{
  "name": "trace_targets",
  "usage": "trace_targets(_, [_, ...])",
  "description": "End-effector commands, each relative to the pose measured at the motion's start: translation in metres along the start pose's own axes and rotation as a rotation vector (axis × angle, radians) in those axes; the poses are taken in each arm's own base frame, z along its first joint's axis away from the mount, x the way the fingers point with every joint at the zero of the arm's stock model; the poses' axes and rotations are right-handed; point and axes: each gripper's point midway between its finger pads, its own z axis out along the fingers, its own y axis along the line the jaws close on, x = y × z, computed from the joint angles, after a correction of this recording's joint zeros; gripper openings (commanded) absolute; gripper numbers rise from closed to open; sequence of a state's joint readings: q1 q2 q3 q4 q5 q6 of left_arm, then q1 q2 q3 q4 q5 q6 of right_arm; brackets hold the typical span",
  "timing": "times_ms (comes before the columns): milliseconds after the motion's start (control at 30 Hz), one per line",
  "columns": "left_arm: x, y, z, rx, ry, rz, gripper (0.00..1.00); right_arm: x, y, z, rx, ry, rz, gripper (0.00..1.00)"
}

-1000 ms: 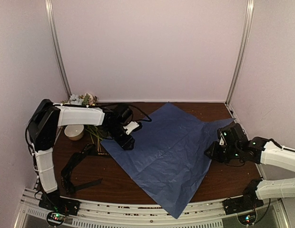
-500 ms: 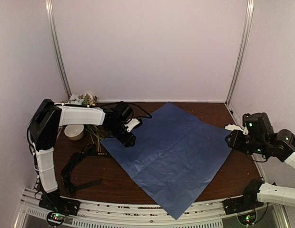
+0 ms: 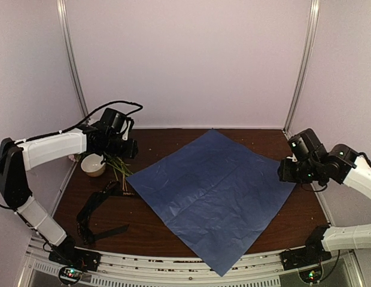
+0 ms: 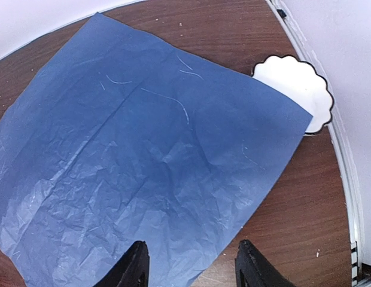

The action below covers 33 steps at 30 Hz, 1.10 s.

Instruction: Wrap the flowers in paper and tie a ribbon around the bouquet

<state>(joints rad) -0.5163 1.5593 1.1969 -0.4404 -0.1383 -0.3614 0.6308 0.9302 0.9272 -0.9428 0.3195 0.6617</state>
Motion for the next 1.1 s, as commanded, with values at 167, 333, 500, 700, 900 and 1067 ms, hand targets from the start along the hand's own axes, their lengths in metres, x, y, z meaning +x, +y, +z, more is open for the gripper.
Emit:
trace_targets(167, [0.042,0.086,0.032,-0.258,-0.021,-0.541,0.49,-0.005,0.043,0.029,-0.105,0.011,-0.099,0.50])
trace_targets(333, [0.050,0.108,0.042,-0.321,-0.030,-0.629,0.53,0.000,0.048,0.037,-0.119,0.018,-0.120,0.50])
trace_targets(500, [0.073,0.129,0.073,-0.285,0.057,-0.745,0.45,-0.001,0.056,0.046,-0.134,0.009,-0.131,0.50])
trace_targets(700, [0.052,0.132,0.093,-0.243,0.058,-0.626,0.37,-0.002,0.063,0.059,-0.103,0.041,-0.179,0.50])
trace_targets(900, [0.047,0.137,0.105,-0.244,0.090,-0.600,0.37,0.002,0.067,0.074,-0.054,0.103,-0.210,0.50])
trace_targets(1067, [0.066,0.146,0.110,-0.257,0.134,-0.632,0.33,-0.004,0.074,0.072,-0.068,0.109,-0.197,0.50])
